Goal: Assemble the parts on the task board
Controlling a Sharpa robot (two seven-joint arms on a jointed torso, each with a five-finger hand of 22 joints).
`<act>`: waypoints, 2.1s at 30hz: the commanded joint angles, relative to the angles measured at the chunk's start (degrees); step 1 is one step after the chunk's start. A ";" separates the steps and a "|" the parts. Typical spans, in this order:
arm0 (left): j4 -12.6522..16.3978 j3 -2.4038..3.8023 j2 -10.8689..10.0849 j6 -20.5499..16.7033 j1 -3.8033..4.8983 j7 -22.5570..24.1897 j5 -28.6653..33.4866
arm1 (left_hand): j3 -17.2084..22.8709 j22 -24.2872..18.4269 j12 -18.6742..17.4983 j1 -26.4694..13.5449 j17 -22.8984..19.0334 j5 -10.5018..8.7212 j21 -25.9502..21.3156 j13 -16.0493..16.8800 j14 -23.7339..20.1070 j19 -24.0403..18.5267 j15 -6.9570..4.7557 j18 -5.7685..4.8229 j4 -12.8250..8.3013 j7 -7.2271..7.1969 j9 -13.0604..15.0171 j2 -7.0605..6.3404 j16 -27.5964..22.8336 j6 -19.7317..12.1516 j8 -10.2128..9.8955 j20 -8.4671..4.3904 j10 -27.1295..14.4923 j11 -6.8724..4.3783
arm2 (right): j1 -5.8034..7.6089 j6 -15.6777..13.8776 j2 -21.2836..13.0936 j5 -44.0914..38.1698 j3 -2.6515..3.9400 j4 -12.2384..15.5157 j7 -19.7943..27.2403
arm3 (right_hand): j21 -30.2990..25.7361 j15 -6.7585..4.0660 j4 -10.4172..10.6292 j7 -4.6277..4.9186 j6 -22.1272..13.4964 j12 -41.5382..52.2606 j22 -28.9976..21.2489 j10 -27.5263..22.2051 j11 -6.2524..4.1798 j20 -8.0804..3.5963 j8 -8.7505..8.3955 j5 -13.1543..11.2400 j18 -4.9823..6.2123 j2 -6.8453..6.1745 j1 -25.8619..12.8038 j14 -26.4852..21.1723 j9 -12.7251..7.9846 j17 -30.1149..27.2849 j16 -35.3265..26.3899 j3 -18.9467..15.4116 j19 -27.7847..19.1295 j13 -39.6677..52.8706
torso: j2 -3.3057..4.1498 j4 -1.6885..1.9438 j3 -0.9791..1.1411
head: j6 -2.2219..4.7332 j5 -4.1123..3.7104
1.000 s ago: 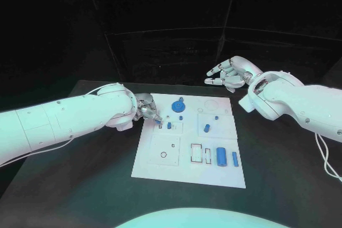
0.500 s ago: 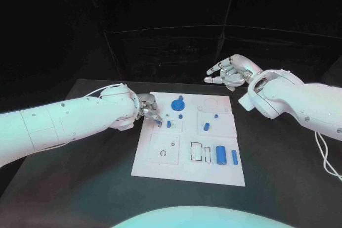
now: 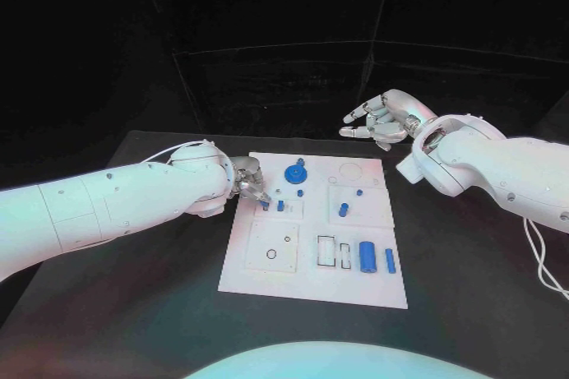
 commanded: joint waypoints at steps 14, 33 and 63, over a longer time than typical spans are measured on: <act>0.42 -0.08 -0.04 3.51 -0.19 -1.62 -0.71 | 6.94 0.19 0.12 0.27 15.09 0.14 0.38 -0.10 5.95 0.37 -0.05 0.31 -6.66 -0.06 0.06 0.16 0.18 0.31 0.29 -0.10 0.35 -0.08 | 0.11 0.35 -0.02 0.20 0.04 -0.02 0.54 | -0.32 -0.36 -0.13 -0.19 -0.35 0.09 -0.02 -0.20 -0.13 -0.13 0.33 0.13 1.02 0.27 0.17 2.64 -0.06 0.04 -0.23 -0.36 0.16 -0.02 | 0.03 0.03 -0.04 | -0.27 0.01; 0.72 -0.08 -0.58 4.34 -0.20 -1.73 -0.05 | 7.09 0.31 -0.08 0.27 15.09 0.16 0.47 -0.41 5.95 0.42 -0.05 0.29 -6.82 -0.12 0.11 -0.06 0.18 0.41 0.42 -0.10 0.40 -0.13 | 0.10 0.45 0.05 0.20 0.04 -0.16 0.58 | -0.32 -0.36 -0.13 -0.19 -0.35 0.09 -0.02 -0.20 -0.13 -0.13 0.33 0.13 1.02 0.27 0.17 2.64 -0.06 0.04 -0.23 -0.36 0.16 -0.02 | 0.01 0.03 -0.04 | -0.55 -0.01; -1.85 -0.06 1.64 5.77 0.03 -2.20 1.98 | 2.01 1.09 2.26 -4.97 15.09 -0.21 0.91 2.25 5.95 0.63 -0.51 0.17 -2.14 -1.18 0.19 -0.80 0.18 2.46 0.70 -0.43 2.23 -0.80 | 0.10 0.38 0.06 0.20 0.04 -0.07 0.53 | -0.40 -0.37 -0.06 -0.20 -0.35 0.09 -0.13 -0.21 -0.14 -0.15 0.41 0.38 1.03 0.32 0.28 2.65 -0.06 0.03 -0.26 -0.49 0.16 -0.09 | 0.02 -0.03 0.03 | -0.67 -0.23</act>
